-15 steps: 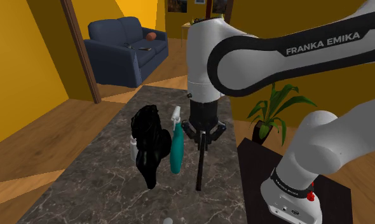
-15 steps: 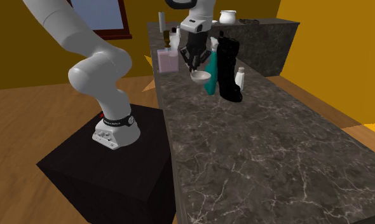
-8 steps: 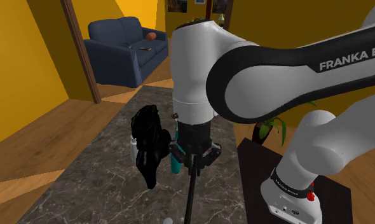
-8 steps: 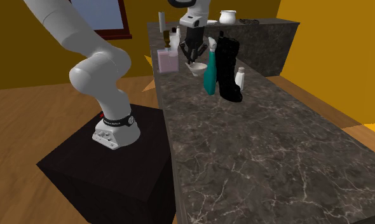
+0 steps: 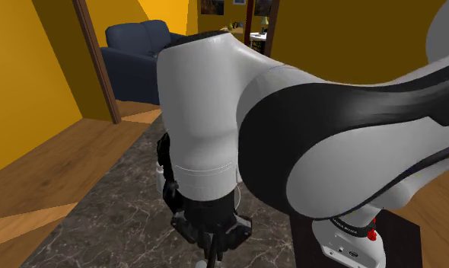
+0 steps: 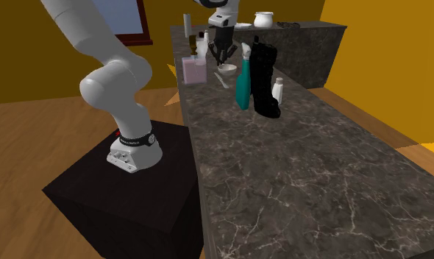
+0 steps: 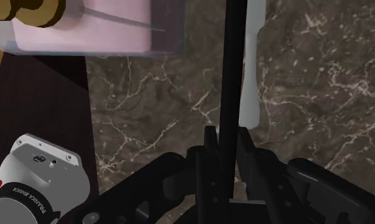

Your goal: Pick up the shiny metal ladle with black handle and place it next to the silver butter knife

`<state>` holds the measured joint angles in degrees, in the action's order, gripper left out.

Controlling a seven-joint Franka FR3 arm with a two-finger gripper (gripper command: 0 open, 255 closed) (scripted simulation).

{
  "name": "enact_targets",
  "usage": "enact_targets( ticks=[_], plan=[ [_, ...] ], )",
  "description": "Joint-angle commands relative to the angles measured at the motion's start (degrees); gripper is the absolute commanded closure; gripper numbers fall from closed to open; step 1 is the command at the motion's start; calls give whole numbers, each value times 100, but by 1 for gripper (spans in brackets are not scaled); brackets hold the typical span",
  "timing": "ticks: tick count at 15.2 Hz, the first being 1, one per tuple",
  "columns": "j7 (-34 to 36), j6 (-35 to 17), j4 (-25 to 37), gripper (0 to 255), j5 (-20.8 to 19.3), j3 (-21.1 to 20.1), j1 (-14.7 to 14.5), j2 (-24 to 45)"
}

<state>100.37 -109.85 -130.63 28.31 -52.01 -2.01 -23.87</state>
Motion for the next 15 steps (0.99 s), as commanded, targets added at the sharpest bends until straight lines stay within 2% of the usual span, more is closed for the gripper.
enact_targets(
  ticks=[1,5,7,8,9,10,12,15],
  plan=[
    [369,-105,275,255,-115,-364,99,296],
    [1295,-362,914,255,-700,-1327,479,1160],
    [1986,-520,1258,255,-1354,-1989,765,1866],
    [2507,-602,1437,255,-1939,-2349,865,2430],
    [3125,-632,1634,255,-2676,-2468,678,3111],
    [3617,-590,1855,255,-3258,-2375,317,3653],
    [4096,-465,2328,255,-3758,-1764,-647,4184],
    [4642,-207,3114,255,-4354,-1207,-1719,4894]
  ],
)
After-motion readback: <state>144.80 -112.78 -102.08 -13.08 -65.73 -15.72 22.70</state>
